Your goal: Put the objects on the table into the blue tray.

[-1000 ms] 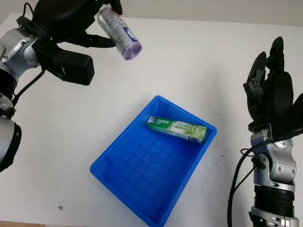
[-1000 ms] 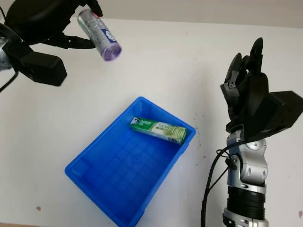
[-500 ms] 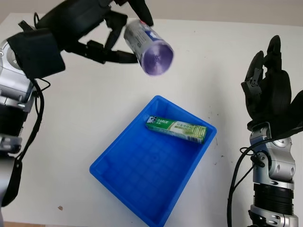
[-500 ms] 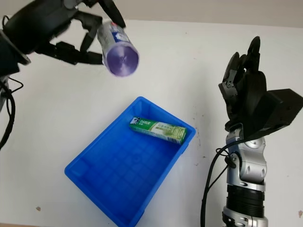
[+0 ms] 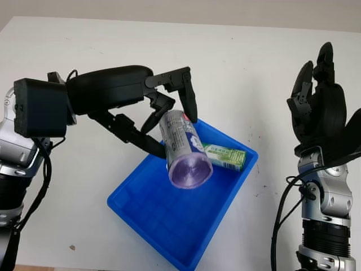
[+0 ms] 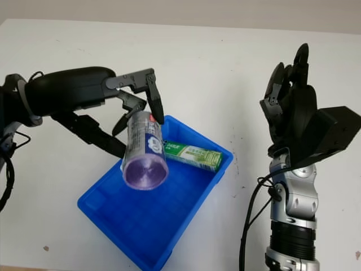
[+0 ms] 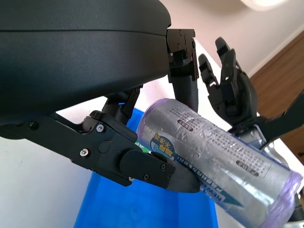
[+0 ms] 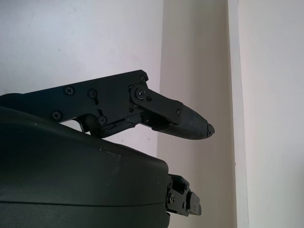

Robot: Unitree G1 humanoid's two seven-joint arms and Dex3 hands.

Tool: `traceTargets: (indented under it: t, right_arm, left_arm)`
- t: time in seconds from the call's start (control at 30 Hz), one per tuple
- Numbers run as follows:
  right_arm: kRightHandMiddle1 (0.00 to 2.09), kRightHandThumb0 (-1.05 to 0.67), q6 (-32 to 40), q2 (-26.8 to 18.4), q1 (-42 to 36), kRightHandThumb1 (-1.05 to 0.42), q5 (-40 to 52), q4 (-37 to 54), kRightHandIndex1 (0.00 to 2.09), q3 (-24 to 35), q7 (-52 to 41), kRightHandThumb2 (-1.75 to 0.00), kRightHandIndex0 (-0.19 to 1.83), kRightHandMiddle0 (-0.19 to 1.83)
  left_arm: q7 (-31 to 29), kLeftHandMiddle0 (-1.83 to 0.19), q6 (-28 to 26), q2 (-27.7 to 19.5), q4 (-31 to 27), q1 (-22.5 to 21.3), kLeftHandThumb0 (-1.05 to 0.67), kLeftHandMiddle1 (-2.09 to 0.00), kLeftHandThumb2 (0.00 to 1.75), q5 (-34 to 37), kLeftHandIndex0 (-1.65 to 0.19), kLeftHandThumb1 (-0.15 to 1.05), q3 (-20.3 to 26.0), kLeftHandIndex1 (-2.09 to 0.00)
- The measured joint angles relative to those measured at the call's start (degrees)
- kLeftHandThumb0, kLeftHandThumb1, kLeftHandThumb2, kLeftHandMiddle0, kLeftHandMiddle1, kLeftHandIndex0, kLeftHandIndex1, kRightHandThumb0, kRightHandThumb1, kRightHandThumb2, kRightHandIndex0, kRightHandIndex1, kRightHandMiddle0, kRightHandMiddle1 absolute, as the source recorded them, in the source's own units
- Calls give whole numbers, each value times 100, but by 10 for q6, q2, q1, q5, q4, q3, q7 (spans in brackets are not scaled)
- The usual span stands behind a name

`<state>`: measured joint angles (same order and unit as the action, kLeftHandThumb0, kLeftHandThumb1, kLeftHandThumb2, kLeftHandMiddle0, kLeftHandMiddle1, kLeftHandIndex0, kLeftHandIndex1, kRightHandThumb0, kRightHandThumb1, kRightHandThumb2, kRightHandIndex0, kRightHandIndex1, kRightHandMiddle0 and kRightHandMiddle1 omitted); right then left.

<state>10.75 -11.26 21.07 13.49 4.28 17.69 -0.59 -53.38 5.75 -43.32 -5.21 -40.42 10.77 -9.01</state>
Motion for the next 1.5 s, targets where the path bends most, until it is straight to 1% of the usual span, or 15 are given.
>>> traceTargets:
  t: [0.13,0.27,0.37,0.47,0.57,0.6,0.63,0.67,0.7,0.77,0.87,0.93,1.13,1.3,1.5]
  right_arm:
    - [0,-51,3,0,-4,-105,2,6,0,0,0,-72,-19,-19]
    - [0,-51,3,0,-4,-105,1,6,0,-1,0,-72,-19,-19]
    - [0,-50,3,0,-4,-105,2,6,0,-1,0,-71,-19,-19]
    - [0,-50,3,0,-4,-105,1,6,0,-1,1,-72,-19,-19]
    - [0,-49,3,0,-4,-105,1,6,0,-1,1,-72,-19,-19]
    - [0,-49,3,0,-4,-105,1,7,0,-1,1,-72,-19,-19]
    - [0,-49,3,0,-4,-105,1,8,0,-1,1,-72,-19,-19]
    - [0,-49,3,0,-4,-105,1,10,0,-1,1,-71,-19,-19]
    - [0,-49,3,0,-4,-105,1,11,0,-1,1,-71,-19,-19]
    - [0,-49,3,0,-4,-105,1,14,0,-1,3,-71,-19,-19]
    - [0,-49,5,0,-4,-105,2,18,0,-1,6,-72,-19,-19]
    - [0,-49,5,0,-4,-105,4,18,0,-1,6,-72,-19,-19]
    - [0,-51,7,0,-4,-105,10,25,0,-1,0,-73,-19,-19]
    - [0,-57,10,-4,-5,-105,9,30,0,-7,-17,-76,-19,-19]
    - [0,-71,26,-36,-1,-105,5,21,0,-23,-63,-80,-19,-19]
  left_arm:
    - [1,-22,32,12,-3,0,-25,-151,6,-11,1,103,6,-119]
    - [9,-12,51,26,-1,1,-20,-103,5,-25,9,102,11,-101]
    - [11,-11,53,29,0,1,-17,-89,5,-27,7,98,15,-96]
    - [10,-19,65,30,4,1,-12,-51,5,-28,1,94,17,-86]
    - [9,-17,72,30,4,1,-5,-36,6,-30,0,96,22,-85]
    - [6,-16,68,30,4,1,3,-27,26,-28,1,97,23,-87]
    - [4,-18,61,30,5,1,5,-21,46,-25,2,90,25,-89]
    - [4,-20,54,31,6,0,5,-17,82,-21,4,76,28,-93]
    - [7,-21,52,34,13,-2,0,-16,101,-14,6,69,34,-97]
    - [26,-22,40,52,38,-6,-9,-15,111,7,9,66,56,-102]
    - [60,-20,11,72,68,-14,-33,-11,50,25,13,97,85,-99]
    - [116,-22,-2,91,79,-13,-42,-10,37,16,14,103,103,-86]
    - [280,-29,46,156,154,12,-48,-6,50,-47,0,105,136,-56]
    - [321,-6,77,209,292,25,-58,-3,59,-29,3,105,160,-19]
    - [334,18,66,223,426,22,-71,-1,64,-26,18,105,167,-2]
